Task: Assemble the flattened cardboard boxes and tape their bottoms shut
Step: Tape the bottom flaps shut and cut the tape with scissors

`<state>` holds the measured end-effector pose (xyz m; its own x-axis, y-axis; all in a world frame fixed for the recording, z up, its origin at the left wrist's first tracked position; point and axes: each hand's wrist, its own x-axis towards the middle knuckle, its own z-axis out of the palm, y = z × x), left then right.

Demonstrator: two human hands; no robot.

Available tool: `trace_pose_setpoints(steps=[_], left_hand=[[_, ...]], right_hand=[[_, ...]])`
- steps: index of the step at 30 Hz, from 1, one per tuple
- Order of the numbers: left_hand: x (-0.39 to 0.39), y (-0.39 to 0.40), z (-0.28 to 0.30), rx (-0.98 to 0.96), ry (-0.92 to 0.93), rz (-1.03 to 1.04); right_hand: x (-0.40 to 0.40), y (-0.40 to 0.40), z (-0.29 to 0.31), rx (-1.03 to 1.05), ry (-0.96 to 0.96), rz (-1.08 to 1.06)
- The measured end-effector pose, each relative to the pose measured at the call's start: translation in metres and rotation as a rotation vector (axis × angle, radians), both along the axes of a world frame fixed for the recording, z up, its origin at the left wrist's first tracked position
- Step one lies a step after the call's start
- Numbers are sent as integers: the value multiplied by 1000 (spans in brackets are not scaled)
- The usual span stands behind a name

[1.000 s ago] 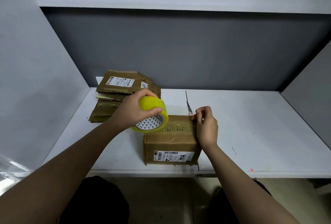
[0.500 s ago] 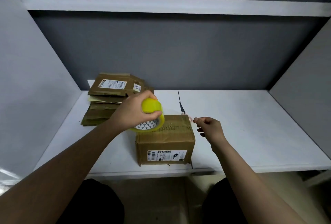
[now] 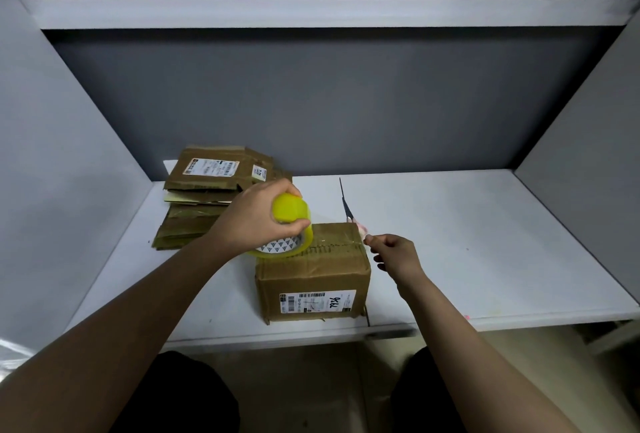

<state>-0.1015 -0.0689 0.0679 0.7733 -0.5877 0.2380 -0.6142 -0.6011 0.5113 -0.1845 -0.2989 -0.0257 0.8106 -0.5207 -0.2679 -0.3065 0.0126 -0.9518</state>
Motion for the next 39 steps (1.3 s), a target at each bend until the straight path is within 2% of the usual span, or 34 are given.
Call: trace_pose_setpoints(steps=[9,13,15,17,19,22,24,27,35,36,39], left_hand=[[-4,-1,-1,-14,-40,24],[-5,-1,-2,-21,-49,35],[-5,-1,-2,-20,-54,38],[-5,-1,-2,-21,-54,40],[-5,-1,-2,-22,-54,39],[-4,-2,-2,-24,-50,42],[-4,-2,-2,-28,-47,42],[-6,-2,0,-31,-45,38],[-7,-2,0,-22,-23,37],[-6,-2,0,-23,-20,35],[-4,-1,-1,-21,-13,31]], right_hand=[[1,19,-15,62,-55,-64],[1,23,-23,230,22,-146],[-2,25,-30,169,100,-146],[-9,27,-29,87,38,-161],[-19,31,-18,71,-129,-64],[-34,39,-3,76,-241,296],[-36,41,-8,-44,-232,414],[-36,41,-11,-173,-220,408],[-36,38,-5,-286,-171,451],[-36,36,-2,-350,-157,477],[-33,34,10,-722,-119,529]])
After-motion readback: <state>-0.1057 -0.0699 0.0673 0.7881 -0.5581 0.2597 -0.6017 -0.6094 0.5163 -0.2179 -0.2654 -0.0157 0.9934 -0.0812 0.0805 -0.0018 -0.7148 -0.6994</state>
